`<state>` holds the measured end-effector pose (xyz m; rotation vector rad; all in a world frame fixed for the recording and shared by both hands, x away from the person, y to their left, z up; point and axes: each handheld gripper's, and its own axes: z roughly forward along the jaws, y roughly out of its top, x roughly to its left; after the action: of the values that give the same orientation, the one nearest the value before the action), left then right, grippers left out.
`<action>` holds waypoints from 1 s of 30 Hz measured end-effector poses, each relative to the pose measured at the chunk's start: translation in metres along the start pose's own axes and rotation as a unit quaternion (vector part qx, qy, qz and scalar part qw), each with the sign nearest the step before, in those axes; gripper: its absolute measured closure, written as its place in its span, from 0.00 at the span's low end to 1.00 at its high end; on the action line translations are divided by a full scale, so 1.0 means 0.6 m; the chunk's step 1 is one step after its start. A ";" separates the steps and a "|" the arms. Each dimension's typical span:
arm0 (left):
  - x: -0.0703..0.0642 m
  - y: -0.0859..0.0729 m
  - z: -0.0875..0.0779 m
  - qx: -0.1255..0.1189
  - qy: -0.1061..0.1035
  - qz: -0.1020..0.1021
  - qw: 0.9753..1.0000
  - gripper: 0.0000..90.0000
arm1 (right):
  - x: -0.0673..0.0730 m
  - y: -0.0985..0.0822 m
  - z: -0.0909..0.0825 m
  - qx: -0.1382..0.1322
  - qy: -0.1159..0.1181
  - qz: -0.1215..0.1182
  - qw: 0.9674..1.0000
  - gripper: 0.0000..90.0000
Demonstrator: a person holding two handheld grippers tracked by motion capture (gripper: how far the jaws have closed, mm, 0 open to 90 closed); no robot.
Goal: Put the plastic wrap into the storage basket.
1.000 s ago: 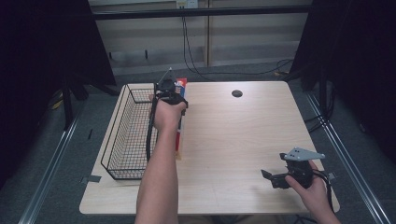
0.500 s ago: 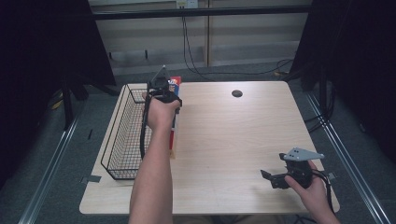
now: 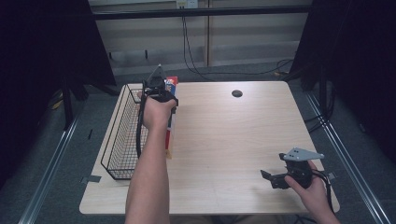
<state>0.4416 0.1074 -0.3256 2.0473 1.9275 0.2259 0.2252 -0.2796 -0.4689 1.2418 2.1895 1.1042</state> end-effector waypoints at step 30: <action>0.051 -0.010 -0.013 0.004 0.011 -0.025 1.000 0.49 | 0.002 0.001 0.000 0.001 0.002 -0.003 1.000 0.03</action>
<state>0.4356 0.1387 -0.3234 2.0072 1.9930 0.2287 0.2248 -0.2785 -0.4686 1.2332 2.1968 1.1021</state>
